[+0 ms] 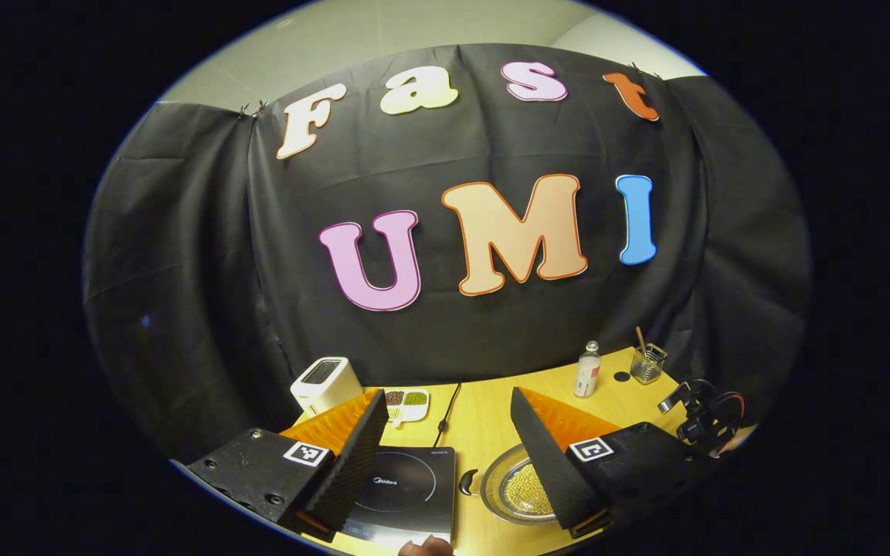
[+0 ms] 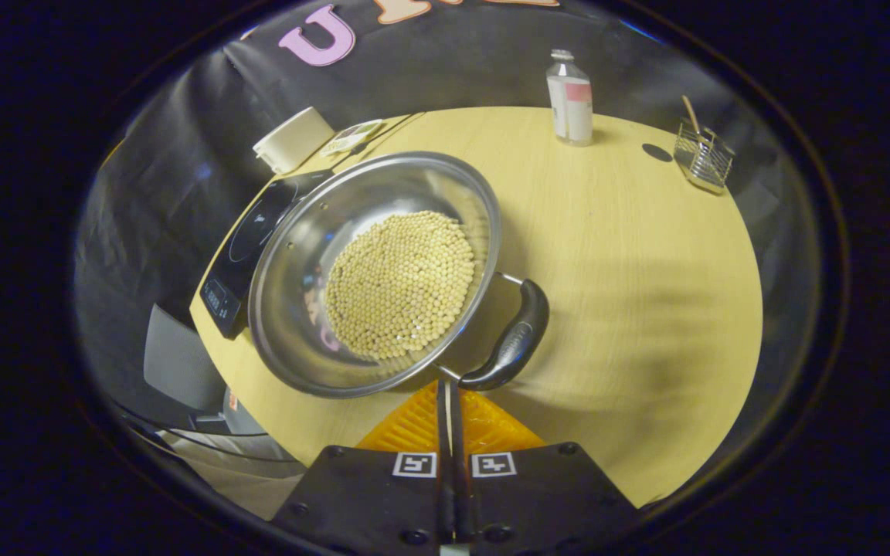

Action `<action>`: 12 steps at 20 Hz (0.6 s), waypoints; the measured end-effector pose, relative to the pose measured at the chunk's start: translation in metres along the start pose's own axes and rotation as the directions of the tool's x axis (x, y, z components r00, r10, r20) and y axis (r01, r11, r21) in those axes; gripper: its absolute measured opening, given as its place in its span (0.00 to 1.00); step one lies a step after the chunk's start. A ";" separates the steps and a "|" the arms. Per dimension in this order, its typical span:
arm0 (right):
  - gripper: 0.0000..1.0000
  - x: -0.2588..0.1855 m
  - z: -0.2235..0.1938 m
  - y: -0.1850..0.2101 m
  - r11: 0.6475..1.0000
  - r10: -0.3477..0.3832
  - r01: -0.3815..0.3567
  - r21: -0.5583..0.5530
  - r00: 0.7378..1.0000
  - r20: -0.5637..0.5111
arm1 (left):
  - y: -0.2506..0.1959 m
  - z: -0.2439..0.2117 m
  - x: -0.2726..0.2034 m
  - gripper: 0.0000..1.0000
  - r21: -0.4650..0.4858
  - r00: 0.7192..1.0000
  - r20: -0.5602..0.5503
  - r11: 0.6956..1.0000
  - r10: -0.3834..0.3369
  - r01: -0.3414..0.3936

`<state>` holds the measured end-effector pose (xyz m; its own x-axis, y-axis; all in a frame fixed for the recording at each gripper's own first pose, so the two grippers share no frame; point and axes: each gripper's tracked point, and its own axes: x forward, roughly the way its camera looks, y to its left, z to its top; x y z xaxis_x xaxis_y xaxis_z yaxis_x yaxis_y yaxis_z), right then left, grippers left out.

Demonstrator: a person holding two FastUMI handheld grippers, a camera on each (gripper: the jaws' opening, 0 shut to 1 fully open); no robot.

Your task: First push the handle of the pot to place it horizontally, then grasp the pot with both hands and set it on the induction cooktop.

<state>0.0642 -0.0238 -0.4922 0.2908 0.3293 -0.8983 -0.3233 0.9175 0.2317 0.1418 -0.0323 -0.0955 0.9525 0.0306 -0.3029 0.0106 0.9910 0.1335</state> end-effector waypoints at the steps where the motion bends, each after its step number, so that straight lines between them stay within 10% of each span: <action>1: 0.02 0.002 0.003 -0.002 1.000 -0.005 0.005 -0.001 1.000 -0.001 | 0.000 0.000 0.000 0.97 -0.001 1.000 0.000 1.000 0.001 -0.001; 12: 0.03 0.008 0.028 -0.020 0.998 -0.040 0.039 0.049 0.999 0.018 | 0.005 -0.023 0.004 0.97 -0.027 0.999 -0.047 0.999 0.018 -0.019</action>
<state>0.0979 -0.0336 -0.4936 0.3197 0.2968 -0.8998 -0.2672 0.9394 0.2149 0.1391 -0.0243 -0.1174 0.9372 0.0544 -0.3446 -0.0159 0.9934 0.1136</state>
